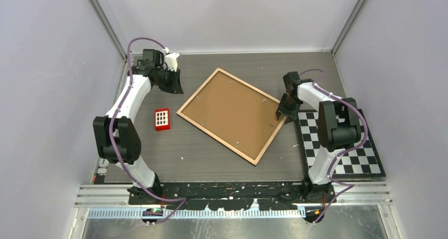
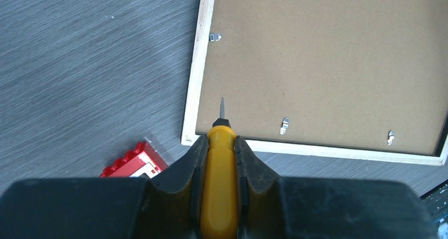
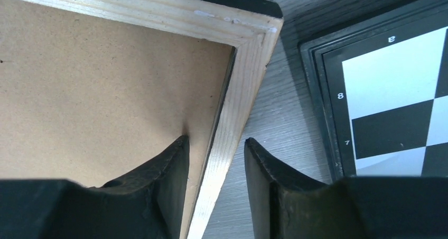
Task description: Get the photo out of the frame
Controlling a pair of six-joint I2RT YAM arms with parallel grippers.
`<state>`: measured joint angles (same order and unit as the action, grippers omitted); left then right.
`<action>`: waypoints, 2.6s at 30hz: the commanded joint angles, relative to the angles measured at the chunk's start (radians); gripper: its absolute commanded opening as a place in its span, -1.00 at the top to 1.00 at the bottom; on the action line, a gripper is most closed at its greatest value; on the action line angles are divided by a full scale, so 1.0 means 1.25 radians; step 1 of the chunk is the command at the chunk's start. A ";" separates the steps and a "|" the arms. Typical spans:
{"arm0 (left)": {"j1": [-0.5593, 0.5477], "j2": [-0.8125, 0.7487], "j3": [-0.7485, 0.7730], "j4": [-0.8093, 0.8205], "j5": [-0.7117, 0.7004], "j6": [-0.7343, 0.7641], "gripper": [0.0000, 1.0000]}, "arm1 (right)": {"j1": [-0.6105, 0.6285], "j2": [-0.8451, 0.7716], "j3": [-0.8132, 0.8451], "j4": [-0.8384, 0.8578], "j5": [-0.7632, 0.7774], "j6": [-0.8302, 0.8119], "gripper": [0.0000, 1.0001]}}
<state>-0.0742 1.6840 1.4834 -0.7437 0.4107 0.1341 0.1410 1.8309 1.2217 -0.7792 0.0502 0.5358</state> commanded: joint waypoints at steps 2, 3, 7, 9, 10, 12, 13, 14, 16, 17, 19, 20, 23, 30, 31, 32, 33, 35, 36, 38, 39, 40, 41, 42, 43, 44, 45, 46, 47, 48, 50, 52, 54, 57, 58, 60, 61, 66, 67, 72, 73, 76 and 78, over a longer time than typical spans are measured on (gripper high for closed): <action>0.007 -0.051 -0.010 0.033 -0.001 0.006 1.00 | -0.004 0.017 -0.008 0.041 -0.007 -0.018 0.37; 0.007 -0.051 -0.012 0.034 -0.002 0.007 1.00 | -0.004 0.033 0.011 0.039 -0.017 -0.041 0.53; 0.008 -0.047 -0.010 0.036 0.002 0.011 1.00 | -0.004 0.088 0.088 0.014 0.020 -0.106 0.99; 0.007 -0.045 -0.010 0.040 0.006 0.011 1.00 | -0.005 0.099 0.119 0.018 0.045 -0.141 0.99; 0.007 -0.044 -0.010 0.042 0.009 0.011 1.00 | -0.005 0.106 0.142 0.021 0.053 -0.164 0.99; 0.007 -0.040 -0.011 0.045 0.014 0.009 1.00 | -0.005 0.126 0.198 0.026 0.066 -0.212 0.99; 0.007 -0.037 -0.011 0.045 0.016 0.009 1.00 | -0.006 0.139 0.228 0.025 0.069 -0.234 0.99; 0.007 -0.036 -0.012 0.045 0.019 0.011 1.00 | -0.005 0.155 0.254 0.021 0.065 -0.258 0.99; 0.007 -0.034 -0.013 0.045 0.022 0.018 1.00 | -0.005 0.176 0.297 0.000 0.043 -0.290 0.99; 0.007 -0.034 -0.016 0.046 0.022 0.022 1.00 | -0.003 0.185 0.310 -0.009 0.024 -0.304 0.99; 0.008 -0.038 -0.022 0.046 0.022 0.032 1.00 | 0.001 0.196 0.314 -0.027 -0.014 -0.334 0.99; 0.008 -0.042 -0.027 0.047 0.022 0.038 1.00 | 0.005 0.198 0.308 -0.036 -0.027 -0.350 0.99; 0.007 -0.058 -0.045 0.049 0.032 0.051 1.00 | 0.006 0.187 0.255 -0.049 -0.089 -0.377 0.99; -0.016 -0.091 -0.093 0.033 0.026 0.113 1.00 | 0.007 0.140 0.137 -0.017 -0.130 -0.421 0.99; -0.025 -0.093 -0.095 0.029 0.020 0.126 1.00 | 0.011 0.155 0.158 -0.012 -0.131 -0.409 0.99; -0.034 -0.092 -0.096 0.025 0.011 0.142 1.00 | 0.015 0.178 0.191 -0.018 -0.133 -0.396 0.99; -0.043 -0.091 -0.095 0.019 0.001 0.157 1.00 | 0.020 0.210 0.225 -0.031 -0.135 -0.389 0.99; -0.058 -0.087 -0.090 0.012 -0.014 0.178 1.00 | 0.024 0.227 0.255 -0.038 -0.143 -0.395 0.99; -0.063 -0.085 -0.089 0.009 -0.019 0.185 1.00 | 0.026 0.225 0.254 -0.039 -0.140 -0.407 0.99; -0.077 -0.082 -0.089 0.006 -0.034 0.201 1.00 | 0.024 0.215 0.242 -0.045 -0.139 -0.442 0.99; -0.083 -0.082 -0.089 0.006 -0.040 0.214 1.00 | 0.025 0.205 0.229 -0.045 -0.135 -0.459 0.99; -0.093 -0.081 -0.091 0.007 -0.052 0.228 1.00 | 0.024 0.196 0.213 -0.043 -0.131 -0.468 0.99; -0.104 -0.080 -0.091 0.004 -0.064 0.250 1.00 | 0.024 0.187 0.198 -0.038 -0.129 -0.471 0.99; -0.117 -0.079 -0.093 0.000 -0.079 0.267 1.00 | 0.024 0.181 0.188 -0.034 -0.128 -0.467 0.99; -0.129 -0.078 -0.095 -0.007 -0.091 0.284 1.00 | 0.024 0.180 0.183 -0.035 -0.131 -0.458 0.99; -0.141 -0.076 -0.099 -0.010 -0.109 0.298 1.00 | 0.025 0.181 0.185 -0.038 -0.139 -0.448 0.99; -0.150 -0.077 -0.106 -0.010 -0.122 0.312 1.00 | 0.027 0.184 0.189 -0.041 -0.145 -0.442 0.99; -0.157 -0.077 -0.111 -0.011 -0.132 0.321 1.00 | 0.028 0.185 0.192 -0.043 -0.147 -0.440 0.99; -0.163 -0.078 -0.117 -0.010 -0.141 0.328 1.00 | 0.028 0.183 0.194 -0.042 -0.148 -0.442 0.99; -0.168 -0.078 -0.120 -0.009 -0.149 0.332 1.00 | 0.028 0.180 0.195 -0.041 -0.147 -0.449 0.99; -0.177 -0.072 -0.119 -0.011 -0.166 0.337 1.00 | 0.028 0.173 0.193 -0.039 -0.143 -0.472 0.99; -0.184 -0.061 -0.117 -0.019 -0.177 0.346 1.00 | 0.028 0.173 0.199 -0.043 -0.140 -0.490 0.99; -0.189 -0.052 -0.120 -0.020 -0.188 0.353 1.00 | 0.028 0.177 0.205 -0.049 -0.141 -0.506 0.99; -0.192 -0.044 -0.126 -0.016 -0.202 0.358 1.00 | 0.027 0.174 0.206 -0.067 -0.151 -0.528 0.99; -0.193 -0.043 -0.127 -0.017 -0.205 0.359 1.00 | 0.028 0.170 0.201 -0.074 -0.155 -0.535 0.99; -0.193 -0.045 -0.129 -0.024 -0.209 0.360 1.00 | 0.027 0.152 0.183 -0.085 -0.165 -0.552 0.99; -0.193 -0.048 -0.131 -0.025 -0.209 0.361 1.00 | 0.028 0.144 0.174 -0.087 -0.169 -0.557 0.99; -0.193 -0.061 -0.147 -0.020 -0.196 0.350 1.00 | 0.034 0.173 0.209 -0.065 -0.192 -0.513 0.99; -0.193 -0.060 -0.146 -0.019 -0.186 0.344 1.00 | 0.046 0.199 0.250 -0.080 -0.204 -0.499 0.99; -0.193 -0.054 -0.118 -0.027 -0.176 0.320 1.00 | 0.061 0.226 0.306 -0.110 -0.213 -0.487 0.99; -0.193 -0.057 -0.119 -0.029 -0.179 0.320 1.00 | 0.059 0.218 0.294 -0.111 -0.201 -0.494 0.99; -0.193 -0.075 -0.142 -0.032 -0.183 0.325 1.00 | 0.048 0.190 0.238 -0.101 -0.176 -0.487 0.99; -0.193 -0.092 -0.163 -0.034 -0.185 0.329 1.00 | 0.039 0.190 0.222 -0.103 -0.165 -0.466 0.99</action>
<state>-0.3126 1.6287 1.3025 -0.7761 0.1684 0.5499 0.2012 2.0800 1.5707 -0.8524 -0.1596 -0.0422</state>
